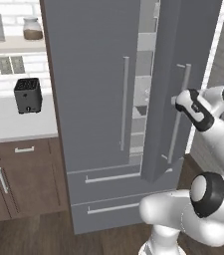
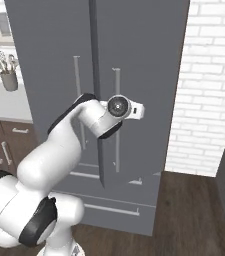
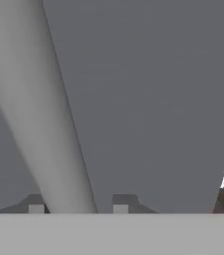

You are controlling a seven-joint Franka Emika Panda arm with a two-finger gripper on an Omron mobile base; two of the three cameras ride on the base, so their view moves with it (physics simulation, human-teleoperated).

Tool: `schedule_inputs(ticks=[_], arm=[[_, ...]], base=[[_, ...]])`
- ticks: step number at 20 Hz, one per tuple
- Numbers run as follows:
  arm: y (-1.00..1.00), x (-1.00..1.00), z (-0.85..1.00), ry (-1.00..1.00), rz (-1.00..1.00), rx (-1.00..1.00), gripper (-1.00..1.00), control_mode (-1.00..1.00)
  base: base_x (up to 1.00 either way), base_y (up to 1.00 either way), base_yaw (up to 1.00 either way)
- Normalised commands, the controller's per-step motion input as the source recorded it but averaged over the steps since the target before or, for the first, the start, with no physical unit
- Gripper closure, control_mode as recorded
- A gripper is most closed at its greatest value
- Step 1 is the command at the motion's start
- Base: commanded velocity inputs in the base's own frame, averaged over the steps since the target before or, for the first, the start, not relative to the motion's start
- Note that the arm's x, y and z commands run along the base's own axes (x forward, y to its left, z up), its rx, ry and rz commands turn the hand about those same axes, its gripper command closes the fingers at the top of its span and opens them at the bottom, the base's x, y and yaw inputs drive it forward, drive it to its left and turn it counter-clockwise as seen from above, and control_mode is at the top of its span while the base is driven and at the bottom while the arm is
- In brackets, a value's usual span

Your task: Take the strawberry from the fridge and place it on top of the pancake, located on the dining counter.

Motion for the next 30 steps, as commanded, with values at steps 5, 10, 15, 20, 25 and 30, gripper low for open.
schedule_inputs(ticks=[5, 10, 15, 20, 25, 30], arm=[[-0.24, -0.06, -0.03, 0.01, 0.0, 0.0, -1.0, -1.0], [0.01, -0.9, 0.27, -0.14, 0.02, 0.0, -1.0, -1.0], [0.61, -0.73, 0.49, -0.02, 0.0, -0.16, -1.0, -1.0], [1.0, -0.06, 0.06, 0.11, -0.01, -0.39, -1.0, -1.0], [1.0, 0.1, 0.0, 0.14, -0.05, -0.45, -1.0, -1.0], [1.0, 0.51, 0.0, 0.23, -0.06, -0.51, -1.0, -1.0]], base=[[0.0, 0.0, 0.0], [0.0, 0.0, 0.0], [0.0, 0.0, 0.0], [0.0, 0.0, 0.0], [0.0, 0.0, 0.0], [0.0, 0.0, 0.0]])
